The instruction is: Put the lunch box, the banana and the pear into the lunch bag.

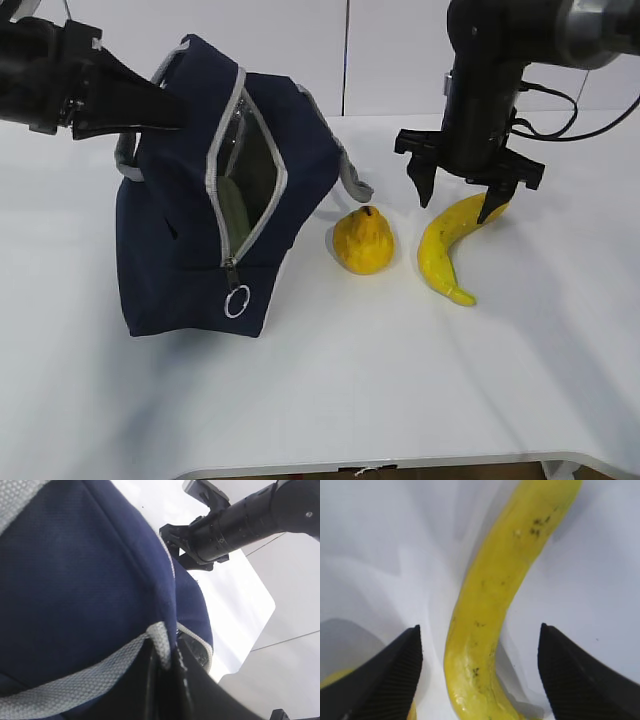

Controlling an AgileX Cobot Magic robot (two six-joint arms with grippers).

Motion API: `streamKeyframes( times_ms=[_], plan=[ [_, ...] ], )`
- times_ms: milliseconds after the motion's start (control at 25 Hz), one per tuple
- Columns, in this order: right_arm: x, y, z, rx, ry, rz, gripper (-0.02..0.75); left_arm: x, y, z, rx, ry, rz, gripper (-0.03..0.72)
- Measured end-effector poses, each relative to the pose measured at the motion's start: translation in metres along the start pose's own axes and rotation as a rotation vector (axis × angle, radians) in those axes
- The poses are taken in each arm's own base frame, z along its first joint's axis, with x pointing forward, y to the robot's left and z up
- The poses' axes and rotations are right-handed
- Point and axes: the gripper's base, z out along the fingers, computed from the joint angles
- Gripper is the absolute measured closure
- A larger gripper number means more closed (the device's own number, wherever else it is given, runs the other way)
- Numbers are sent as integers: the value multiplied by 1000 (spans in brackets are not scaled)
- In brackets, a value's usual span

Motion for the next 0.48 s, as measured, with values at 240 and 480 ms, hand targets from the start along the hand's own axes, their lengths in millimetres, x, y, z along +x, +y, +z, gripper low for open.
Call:
streamKeyframes(
  times_ms=[240,480],
  plan=[
    [1,3,9,-5,20,9,157,0,0,0,0,0,2,680],
    [0,5,11,-23,9,16,157,0,0,0,0,0,2,680]
  ],
)
